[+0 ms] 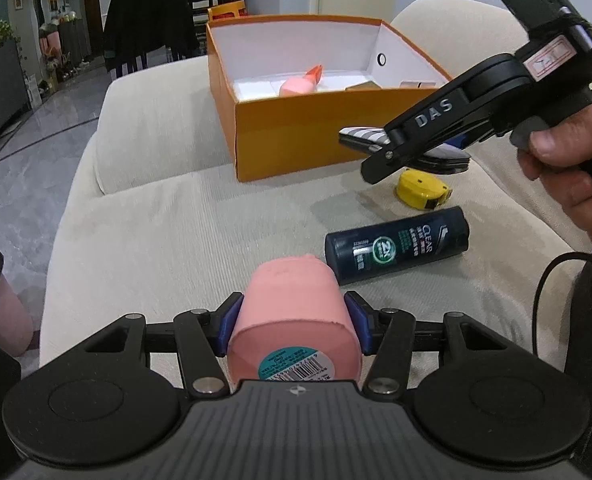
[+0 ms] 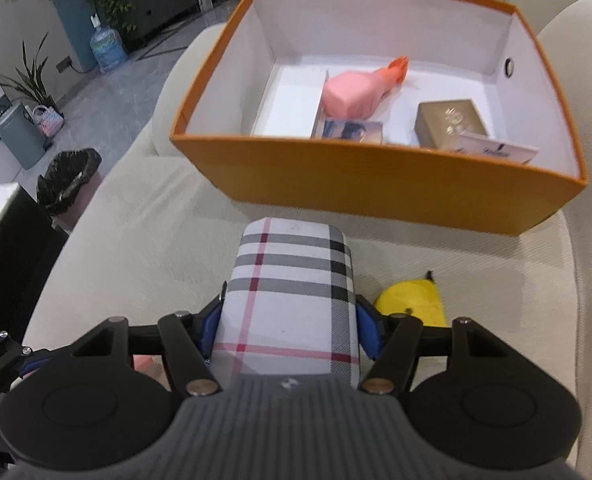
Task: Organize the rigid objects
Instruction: 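Carry the pink cup and plaid case over the shoebox with both tools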
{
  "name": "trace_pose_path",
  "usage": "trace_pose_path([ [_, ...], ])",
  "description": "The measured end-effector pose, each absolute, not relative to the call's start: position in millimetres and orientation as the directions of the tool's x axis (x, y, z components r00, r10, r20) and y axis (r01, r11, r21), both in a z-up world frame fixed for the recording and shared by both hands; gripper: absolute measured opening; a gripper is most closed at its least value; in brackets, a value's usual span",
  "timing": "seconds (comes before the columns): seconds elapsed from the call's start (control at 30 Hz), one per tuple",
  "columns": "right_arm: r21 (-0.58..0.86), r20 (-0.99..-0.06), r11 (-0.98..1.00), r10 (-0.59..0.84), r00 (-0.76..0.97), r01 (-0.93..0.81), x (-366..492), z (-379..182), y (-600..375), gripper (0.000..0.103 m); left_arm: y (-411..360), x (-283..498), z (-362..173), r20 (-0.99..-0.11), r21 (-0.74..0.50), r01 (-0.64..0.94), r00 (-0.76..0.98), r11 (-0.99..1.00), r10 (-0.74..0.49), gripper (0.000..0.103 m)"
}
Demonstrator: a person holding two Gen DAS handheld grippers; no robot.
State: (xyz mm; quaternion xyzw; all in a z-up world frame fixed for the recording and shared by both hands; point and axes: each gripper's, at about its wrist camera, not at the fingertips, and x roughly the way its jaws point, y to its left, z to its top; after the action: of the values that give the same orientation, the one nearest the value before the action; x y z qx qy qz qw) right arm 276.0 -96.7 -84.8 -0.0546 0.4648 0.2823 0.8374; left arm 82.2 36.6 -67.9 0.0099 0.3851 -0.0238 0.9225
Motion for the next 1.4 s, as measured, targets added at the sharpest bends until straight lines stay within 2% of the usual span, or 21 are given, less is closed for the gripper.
trace_pose_path([
  [0.77, 0.168, -0.724, 0.848, 0.452, 0.521, -0.502, 279.5, -17.6, -161.9, 0.065, 22.8, 136.5, 6.7, -0.638, 0.029, 0.153, 0.763, 0.988, -0.1, 0.062],
  [1.03, 0.171, -0.709, 0.853, 0.454, 0.539, -0.493, 297.3, -9.9, -166.2, 0.065, 24.2, 187.3, 26.9, -0.623, 0.004, 0.188, 0.769, 0.982, -0.145, 0.062],
  [1.4, 0.148, -0.701, 0.864, 0.435, 0.565, -0.481, 362.5, -0.5, -158.3, 0.065, 27.6, 261.9, 25.8, -0.649, 0.029, 0.19, 0.75, 0.981, -0.126, 0.062],
])
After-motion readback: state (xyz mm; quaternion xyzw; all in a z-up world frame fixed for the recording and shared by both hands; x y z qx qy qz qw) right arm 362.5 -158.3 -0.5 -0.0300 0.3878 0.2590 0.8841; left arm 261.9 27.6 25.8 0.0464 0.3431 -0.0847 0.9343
